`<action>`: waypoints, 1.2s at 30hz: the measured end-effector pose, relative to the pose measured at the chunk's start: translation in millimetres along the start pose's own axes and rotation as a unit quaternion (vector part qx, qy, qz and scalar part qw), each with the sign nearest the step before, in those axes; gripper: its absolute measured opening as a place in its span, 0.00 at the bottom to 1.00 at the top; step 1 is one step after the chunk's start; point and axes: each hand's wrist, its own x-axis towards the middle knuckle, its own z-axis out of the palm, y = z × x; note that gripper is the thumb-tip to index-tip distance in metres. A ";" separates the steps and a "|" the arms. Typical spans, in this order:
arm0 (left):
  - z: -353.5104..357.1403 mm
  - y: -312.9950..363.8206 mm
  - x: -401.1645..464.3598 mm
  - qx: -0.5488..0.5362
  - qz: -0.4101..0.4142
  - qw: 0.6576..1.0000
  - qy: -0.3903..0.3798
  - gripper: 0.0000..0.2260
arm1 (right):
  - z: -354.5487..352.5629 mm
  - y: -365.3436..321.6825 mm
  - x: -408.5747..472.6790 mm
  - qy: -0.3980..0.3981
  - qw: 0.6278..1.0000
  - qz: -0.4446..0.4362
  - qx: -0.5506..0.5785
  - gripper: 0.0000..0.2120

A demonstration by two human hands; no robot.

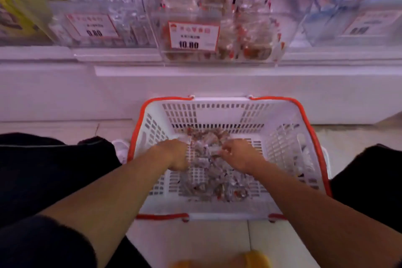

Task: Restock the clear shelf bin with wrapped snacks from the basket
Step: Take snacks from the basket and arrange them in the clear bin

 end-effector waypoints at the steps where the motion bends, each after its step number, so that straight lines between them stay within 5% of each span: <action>1: 21.3 0.5 10.8 -0.044 -0.030 0.998 -0.043 0.28 | 18.2 21.6 -7.0 -0.079 0.993 0.091 0.007 0.16; 3: 55.4 4.7 28.9 -0.142 -0.074 0.982 -0.104 0.36 | 39.1 51.4 -18.5 -0.167 0.962 0.205 0.058 0.20; 6: 94.1 11.5 56.0 -0.254 -0.120 0.953 -0.117 0.43 | 46.5 67.3 -17.2 -0.230 0.932 0.260 0.105 0.25; 8: 115.7 16.7 73.3 -0.302 -0.144 0.932 -0.138 0.45 | 53.3 67.4 -6.6 -0.236 0.915 0.299 0.130 0.47; 10: 130.1 24.1 83.8 -0.391 -0.208 0.891 -0.102 0.49 | 68.5 62.8 3.9 -0.225 0.892 0.344 0.188 0.63; 12: 140.3 30.2 93.3 -0.434 -0.268 0.860 -0.019 0.49 | 85.2 51.7 11.5 -0.218 0.897 0.348 0.163 0.67; 20: 151.8 32.3 102.2 -0.430 -0.319 0.843 0.047 0.38 | 129.1 18.1 24.7 -0.097 0.929 0.289 0.211 0.44; 25: 145.3 35.5 107.3 -0.514 -0.295 0.805 -0.018 0.53 | 112.5 34.0 27.8 -0.104 0.930 0.239 0.259 0.10; 27: 142.9 38.7 106.9 -0.544 -0.264 0.794 -0.057 0.55 | 104.1 42.6 29.4 -0.138 0.908 0.252 0.305 0.15; 31: 137.9 43.5 106.4 -0.596 -0.251 0.762 -0.030 0.41 | 83.2 53.7 27.9 -0.212 0.849 0.308 0.374 0.09; 36: 123.1 45.4 102.4 -0.721 -0.258 0.643 -0.030 0.15 | 56.6 64.6 33.1 -0.170 0.876 0.288 0.347 0.14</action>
